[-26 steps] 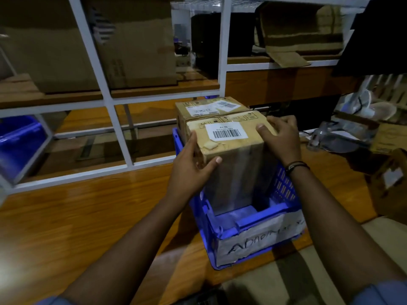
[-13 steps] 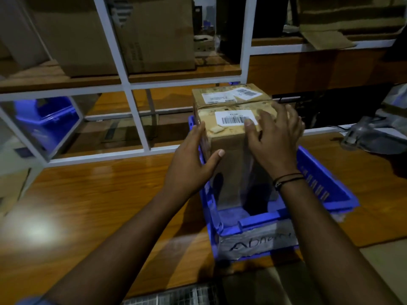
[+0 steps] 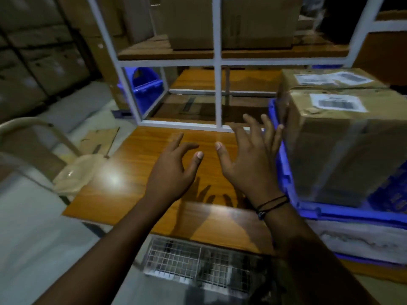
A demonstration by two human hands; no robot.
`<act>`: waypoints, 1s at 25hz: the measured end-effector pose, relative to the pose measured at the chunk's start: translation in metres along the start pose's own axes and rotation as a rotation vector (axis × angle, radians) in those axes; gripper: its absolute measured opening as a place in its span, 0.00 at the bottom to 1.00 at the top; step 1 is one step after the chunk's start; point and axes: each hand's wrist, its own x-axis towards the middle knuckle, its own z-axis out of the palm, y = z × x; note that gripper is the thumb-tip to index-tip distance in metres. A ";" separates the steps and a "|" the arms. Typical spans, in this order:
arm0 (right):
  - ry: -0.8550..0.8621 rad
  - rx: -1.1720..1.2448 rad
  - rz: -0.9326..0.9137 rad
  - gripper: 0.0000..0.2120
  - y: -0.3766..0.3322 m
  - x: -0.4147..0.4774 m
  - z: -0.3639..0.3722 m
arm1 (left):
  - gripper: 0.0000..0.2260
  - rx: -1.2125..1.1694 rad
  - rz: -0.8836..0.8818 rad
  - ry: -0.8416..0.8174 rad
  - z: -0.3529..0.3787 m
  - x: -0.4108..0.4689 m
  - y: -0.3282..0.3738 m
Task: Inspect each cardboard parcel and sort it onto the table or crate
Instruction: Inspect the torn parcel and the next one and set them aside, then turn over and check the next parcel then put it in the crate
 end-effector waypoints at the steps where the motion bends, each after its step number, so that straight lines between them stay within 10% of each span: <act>1: -0.041 0.029 -0.038 0.28 -0.024 -0.007 0.008 | 0.18 0.017 -0.033 0.019 -0.016 -0.013 -0.018; 16: -0.774 0.322 -0.762 0.25 -0.421 -0.270 0.123 | 0.11 0.061 -0.858 0.297 -0.233 -0.414 -0.266; 25: -1.030 0.318 -1.210 0.24 -0.531 -0.396 0.150 | 0.11 -0.055 -1.329 0.561 -0.239 -0.583 -0.297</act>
